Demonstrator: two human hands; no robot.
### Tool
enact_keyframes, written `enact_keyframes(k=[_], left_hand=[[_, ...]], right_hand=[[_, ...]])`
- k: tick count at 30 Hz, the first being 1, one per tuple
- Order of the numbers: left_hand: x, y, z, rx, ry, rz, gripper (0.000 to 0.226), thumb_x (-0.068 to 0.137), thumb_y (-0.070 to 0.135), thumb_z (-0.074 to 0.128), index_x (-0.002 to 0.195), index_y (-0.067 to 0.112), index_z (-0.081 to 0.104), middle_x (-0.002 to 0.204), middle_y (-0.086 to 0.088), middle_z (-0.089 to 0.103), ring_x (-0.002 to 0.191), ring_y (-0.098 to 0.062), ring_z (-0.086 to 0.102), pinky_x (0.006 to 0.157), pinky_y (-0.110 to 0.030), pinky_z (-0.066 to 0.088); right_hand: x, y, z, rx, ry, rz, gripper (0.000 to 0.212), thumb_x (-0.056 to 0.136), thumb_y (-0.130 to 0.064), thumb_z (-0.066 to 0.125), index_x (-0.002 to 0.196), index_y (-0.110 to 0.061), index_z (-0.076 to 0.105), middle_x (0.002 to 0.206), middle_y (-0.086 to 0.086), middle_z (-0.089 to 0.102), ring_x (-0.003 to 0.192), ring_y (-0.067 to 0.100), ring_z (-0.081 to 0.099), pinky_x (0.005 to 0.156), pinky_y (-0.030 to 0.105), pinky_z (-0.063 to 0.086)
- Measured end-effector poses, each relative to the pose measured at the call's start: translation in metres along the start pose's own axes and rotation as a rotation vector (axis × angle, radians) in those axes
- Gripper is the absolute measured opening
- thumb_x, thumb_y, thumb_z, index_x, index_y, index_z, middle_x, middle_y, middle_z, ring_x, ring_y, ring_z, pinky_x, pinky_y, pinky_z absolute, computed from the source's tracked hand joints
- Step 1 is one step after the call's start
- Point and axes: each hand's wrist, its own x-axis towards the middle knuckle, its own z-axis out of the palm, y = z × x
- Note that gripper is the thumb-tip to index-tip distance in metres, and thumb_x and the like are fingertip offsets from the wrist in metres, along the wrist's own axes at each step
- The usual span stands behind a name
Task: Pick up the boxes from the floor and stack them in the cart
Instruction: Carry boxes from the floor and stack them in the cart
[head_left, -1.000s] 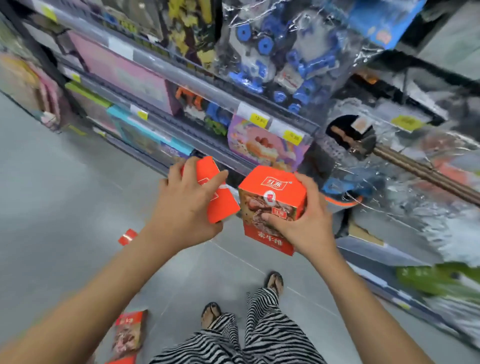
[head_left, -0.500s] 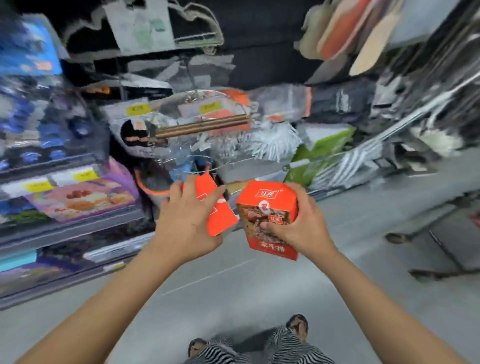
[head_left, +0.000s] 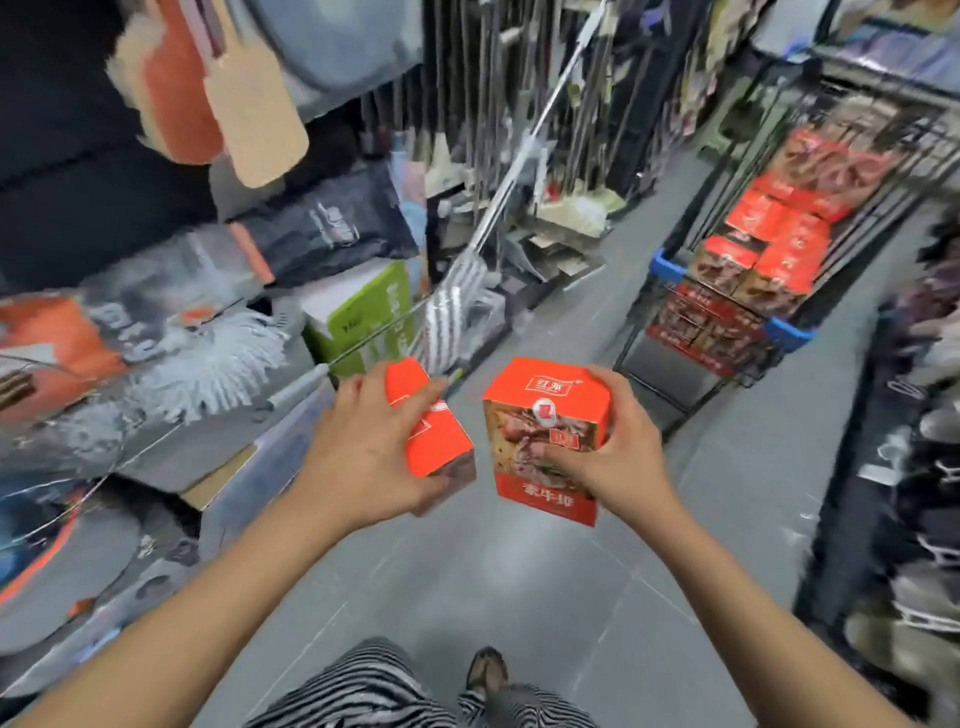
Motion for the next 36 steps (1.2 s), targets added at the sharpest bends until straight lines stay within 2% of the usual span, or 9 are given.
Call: enact_keyframes(k=[3,5,9,13,19,24,28,32,36], left_hand=[[0.050,0.037,0.010,0.008,-0.039,0.080,0.099,0.050,0.075,0.048,0.142,0.038,0.038,0.141,-0.014,0.032,0.125,-0.037,0.035,0.102,-0.048,0.039],[0.084,0.058,0.014,0.018,-0.073,0.130,0.100,0.050,0.075,0.049,0.143,0.042,0.035,0.143,-0.012,0.030,0.127,-0.036,0.033,0.102,-0.046,0.038],[0.160,0.091,0.024,0.024,-0.126,0.245,0.102,0.048,0.078,0.044,0.143,0.044,0.032,0.143,-0.007,0.031,0.127,-0.032,0.033,0.101,-0.042,0.039],[0.251,0.117,0.040,0.045,-0.181,0.353,0.101,0.051,0.077,0.046,0.145,0.046,0.026,0.145,-0.006,0.027,0.129,-0.031,0.031,0.104,-0.041,0.035],[0.384,0.159,0.049,0.074,-0.218,0.480,0.103,0.050,0.082,0.038,0.144,0.040,0.031,0.142,-0.010,0.031,0.124,-0.035,0.033,0.102,-0.048,0.039],[0.472,0.202,0.051,0.094,-0.264,0.562,0.105,0.048,0.082,0.038,0.144,0.041,0.032,0.145,-0.010,0.027,0.127,-0.036,0.031,0.103,-0.048,0.039],[0.528,0.243,0.060,0.050,-0.244,0.605,0.098,0.049,0.075,0.049,0.141,0.045,0.033,0.145,-0.008,0.030,0.123,-0.035,0.035,0.097,-0.048,0.044],[0.578,0.295,0.073,-0.011,-0.222,0.582,0.099,0.048,0.076,0.047,0.141,0.043,0.036,0.142,-0.006,0.032,0.120,-0.033,0.037,0.100,-0.042,0.038],[0.632,0.357,0.098,-0.013,-0.194,0.542,0.097,0.052,0.072,0.053,0.142,0.042,0.034,0.138,-0.005,0.035,0.119,-0.032,0.041,0.099,-0.041,0.039]], right_hand=[[0.024,0.023,-0.035,0.068,0.097,0.054,0.082,0.046,-0.043,0.085,0.112,-0.061,0.038,0.116,-0.005,0.058,0.104,0.016,0.058,0.094,0.040,0.049],[0.043,0.040,-0.053,0.088,0.161,0.101,0.084,0.043,-0.049,0.081,0.112,-0.063,0.037,0.116,-0.004,0.059,0.105,0.017,0.059,0.094,0.043,0.050],[0.091,0.076,-0.083,0.106,0.241,0.173,0.089,0.044,-0.049,0.085,0.119,-0.055,0.038,0.119,-0.004,0.058,0.107,0.019,0.059,0.094,0.046,0.050],[0.150,0.107,-0.104,0.124,0.326,0.247,0.089,0.043,-0.053,0.085,0.118,-0.057,0.038,0.120,-0.003,0.059,0.108,0.019,0.059,0.096,0.045,0.050],[0.237,0.134,-0.133,0.194,0.446,0.339,0.092,0.044,-0.048,0.090,0.122,-0.051,0.041,0.121,-0.003,0.060,0.108,0.018,0.062,0.094,0.044,0.052],[0.278,0.150,-0.164,0.211,0.554,0.369,0.089,0.053,-0.026,0.094,0.123,-0.044,0.042,0.120,-0.007,0.058,0.107,0.009,0.060,0.094,0.033,0.052],[0.305,0.175,-0.201,0.204,0.599,0.369,0.089,0.053,-0.028,0.094,0.122,-0.050,0.042,0.121,-0.010,0.058,0.107,0.008,0.061,0.093,0.035,0.053],[0.340,0.209,-0.250,0.196,0.641,0.359,0.089,0.053,-0.026,0.094,0.122,-0.049,0.042,0.119,-0.017,0.058,0.102,-0.006,0.059,0.082,0.009,0.046],[0.390,0.254,-0.309,0.162,0.622,0.322,0.088,0.055,-0.023,0.093,0.122,-0.047,0.041,0.118,-0.020,0.056,0.102,-0.011,0.055,0.084,0.004,0.042]])
